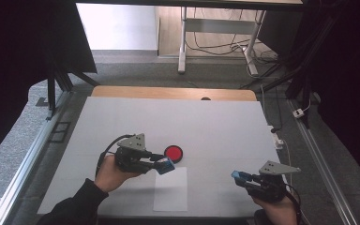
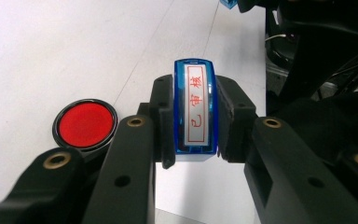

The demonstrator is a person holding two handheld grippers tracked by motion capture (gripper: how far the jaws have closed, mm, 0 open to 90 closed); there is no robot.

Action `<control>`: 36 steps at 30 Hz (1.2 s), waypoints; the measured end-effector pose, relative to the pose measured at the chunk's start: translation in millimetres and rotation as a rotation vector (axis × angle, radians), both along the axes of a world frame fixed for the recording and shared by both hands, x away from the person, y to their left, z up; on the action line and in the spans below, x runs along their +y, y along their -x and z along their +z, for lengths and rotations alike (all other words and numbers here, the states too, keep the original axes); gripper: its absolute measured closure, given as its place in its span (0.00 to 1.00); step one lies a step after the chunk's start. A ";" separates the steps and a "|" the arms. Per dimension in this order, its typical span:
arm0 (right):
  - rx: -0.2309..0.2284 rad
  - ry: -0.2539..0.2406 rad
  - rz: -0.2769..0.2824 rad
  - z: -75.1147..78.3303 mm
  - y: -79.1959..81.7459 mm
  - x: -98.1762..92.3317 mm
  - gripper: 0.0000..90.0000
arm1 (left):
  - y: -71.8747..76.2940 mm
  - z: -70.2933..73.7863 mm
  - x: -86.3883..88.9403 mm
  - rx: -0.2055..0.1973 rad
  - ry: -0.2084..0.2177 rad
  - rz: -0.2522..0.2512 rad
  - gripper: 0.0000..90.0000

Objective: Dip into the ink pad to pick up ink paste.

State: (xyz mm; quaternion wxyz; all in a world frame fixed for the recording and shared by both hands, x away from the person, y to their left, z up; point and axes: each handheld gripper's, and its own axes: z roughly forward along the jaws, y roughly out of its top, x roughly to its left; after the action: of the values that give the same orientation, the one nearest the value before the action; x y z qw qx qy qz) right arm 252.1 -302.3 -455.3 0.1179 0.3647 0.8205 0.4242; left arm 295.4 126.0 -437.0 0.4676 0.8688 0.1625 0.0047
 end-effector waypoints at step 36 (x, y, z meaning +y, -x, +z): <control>0.005 0.008 0.005 0.0 -0.5 0.2 0.76 | -33.4 -23.4 -24.2 0.031 -0.120 0.107 0.78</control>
State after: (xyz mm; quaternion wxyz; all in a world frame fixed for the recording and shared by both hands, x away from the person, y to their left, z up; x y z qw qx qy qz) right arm 252.6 -302.1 -455.3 0.1164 0.3632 0.8232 0.4205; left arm 328.8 101.8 -460.4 0.4113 0.8853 0.2155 0.0262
